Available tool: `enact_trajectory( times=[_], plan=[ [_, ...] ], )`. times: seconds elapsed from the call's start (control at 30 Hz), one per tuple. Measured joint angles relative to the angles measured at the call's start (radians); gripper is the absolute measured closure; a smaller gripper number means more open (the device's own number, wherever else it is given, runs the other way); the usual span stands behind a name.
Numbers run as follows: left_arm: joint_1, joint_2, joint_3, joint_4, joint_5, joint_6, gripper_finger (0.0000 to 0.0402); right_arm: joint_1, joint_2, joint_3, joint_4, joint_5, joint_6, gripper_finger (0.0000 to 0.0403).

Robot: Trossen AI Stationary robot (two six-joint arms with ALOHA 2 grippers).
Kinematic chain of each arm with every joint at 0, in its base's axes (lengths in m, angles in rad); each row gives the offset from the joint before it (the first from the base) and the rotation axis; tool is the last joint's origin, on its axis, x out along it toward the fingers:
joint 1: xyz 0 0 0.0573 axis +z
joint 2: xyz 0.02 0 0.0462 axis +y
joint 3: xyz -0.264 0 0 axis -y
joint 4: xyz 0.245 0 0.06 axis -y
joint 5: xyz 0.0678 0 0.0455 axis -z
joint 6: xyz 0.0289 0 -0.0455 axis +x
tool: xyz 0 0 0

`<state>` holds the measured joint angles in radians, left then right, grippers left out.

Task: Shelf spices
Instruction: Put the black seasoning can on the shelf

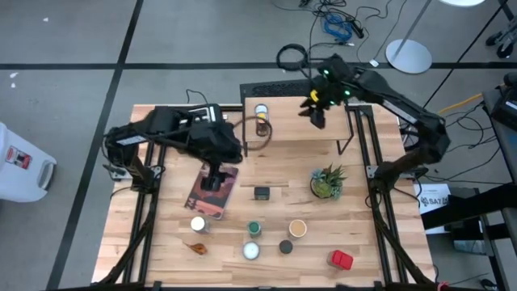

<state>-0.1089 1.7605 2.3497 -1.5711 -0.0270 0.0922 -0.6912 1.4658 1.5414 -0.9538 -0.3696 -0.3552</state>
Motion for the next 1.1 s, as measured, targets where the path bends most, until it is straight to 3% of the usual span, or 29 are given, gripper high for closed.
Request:
enact_trajectory(
  times=[0.1,0.23,0.43,0.5,0.57,0.73,0.93,1.1],
  plan=[
    [-0.044,0.027,-0.015,0.011,0.001,-0.03,0.0098,0.045,-0.063,0.0,-0.077,0.004,0.021,0.0259],
    [-0.114,0.055,-0.128,0.084,0.002,-0.051,0.0098,0.132,-0.13,0.0,-0.143,0.002,0.055,0.0259],
    [-0.16,0.055,-0.462,0.361,-0.012,-0.086,0.0098,0.279,-0.186,0.0,-0.214,0.007,0.119,0.0259],
    [-0.159,0.044,-0.562,0.447,-0.074,-0.119,0.0098,0.329,-0.202,-0.019,-0.215,0.035,0.145,0.0259],
    [-0.157,0.034,-0.642,0.514,-0.141,-0.143,0.0098,0.371,-0.223,-0.06,-0.213,0.057,0.166,0.0259],
    [-0.141,0.026,-0.813,0.721,-0.143,-0.166,0.0098,0.442,-0.285,-0.231,-0.178,0.086,0.235,0.0259],
    [-0.091,0.024,-0.942,0.868,-0.119,-0.179,0.0098,0.501,-0.386,-0.443,-0.052,0.136,0.32,0.0259],
    [-0.04,0.024,-0.998,0.946,-0.128,-0.188,0.0098,0.539,-0.452,-0.526,0.009,0.173,0.368,0.0259]
  ],
)
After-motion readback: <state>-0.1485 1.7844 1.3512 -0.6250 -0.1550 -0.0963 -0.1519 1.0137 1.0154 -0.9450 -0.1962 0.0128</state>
